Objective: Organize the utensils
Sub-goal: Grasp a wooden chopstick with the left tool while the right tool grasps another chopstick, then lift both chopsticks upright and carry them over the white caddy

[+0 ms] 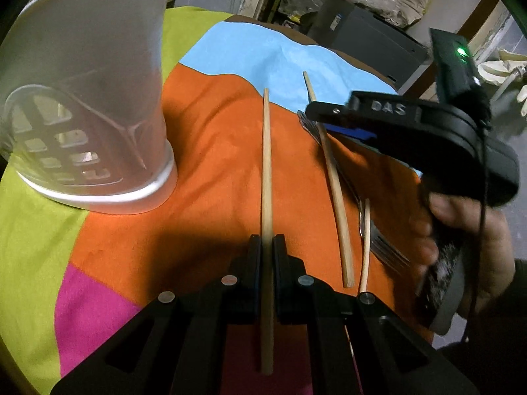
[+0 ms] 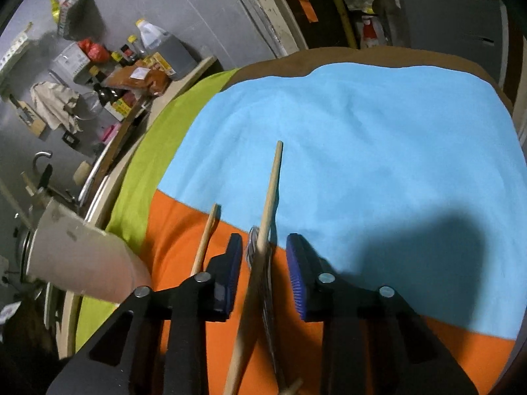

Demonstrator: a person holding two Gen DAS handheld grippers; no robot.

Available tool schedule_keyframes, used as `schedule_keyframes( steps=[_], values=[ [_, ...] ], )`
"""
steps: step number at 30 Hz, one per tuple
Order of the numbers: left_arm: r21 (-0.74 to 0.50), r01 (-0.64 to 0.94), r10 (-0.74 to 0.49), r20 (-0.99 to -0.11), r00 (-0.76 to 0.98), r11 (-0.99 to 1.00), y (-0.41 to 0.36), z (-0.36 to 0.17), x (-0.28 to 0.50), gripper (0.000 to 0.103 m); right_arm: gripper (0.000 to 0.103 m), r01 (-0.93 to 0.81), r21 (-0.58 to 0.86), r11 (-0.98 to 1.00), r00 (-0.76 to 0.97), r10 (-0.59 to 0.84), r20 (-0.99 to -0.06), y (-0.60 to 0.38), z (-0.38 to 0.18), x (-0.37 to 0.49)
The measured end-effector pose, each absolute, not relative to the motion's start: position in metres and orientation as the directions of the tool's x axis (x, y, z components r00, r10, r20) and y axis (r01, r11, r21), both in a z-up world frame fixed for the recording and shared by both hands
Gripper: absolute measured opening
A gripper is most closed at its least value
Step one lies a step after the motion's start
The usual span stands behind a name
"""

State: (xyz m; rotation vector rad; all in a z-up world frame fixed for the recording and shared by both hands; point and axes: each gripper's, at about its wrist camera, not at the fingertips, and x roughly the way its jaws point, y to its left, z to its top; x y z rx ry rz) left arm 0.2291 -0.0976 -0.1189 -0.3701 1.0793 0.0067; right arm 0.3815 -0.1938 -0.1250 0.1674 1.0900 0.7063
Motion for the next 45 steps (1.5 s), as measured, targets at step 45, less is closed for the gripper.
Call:
schedule_keyframes(
  steps=[45],
  values=[
    [-0.308,0.145,-0.322,-0.669,0.670,0.940,-0.089,-0.042,0.182,0.005,0.005,-0.276,0.436,0.856,0.706,0.489,-0.513,-0.241,-0.026,0.221]
  ],
)
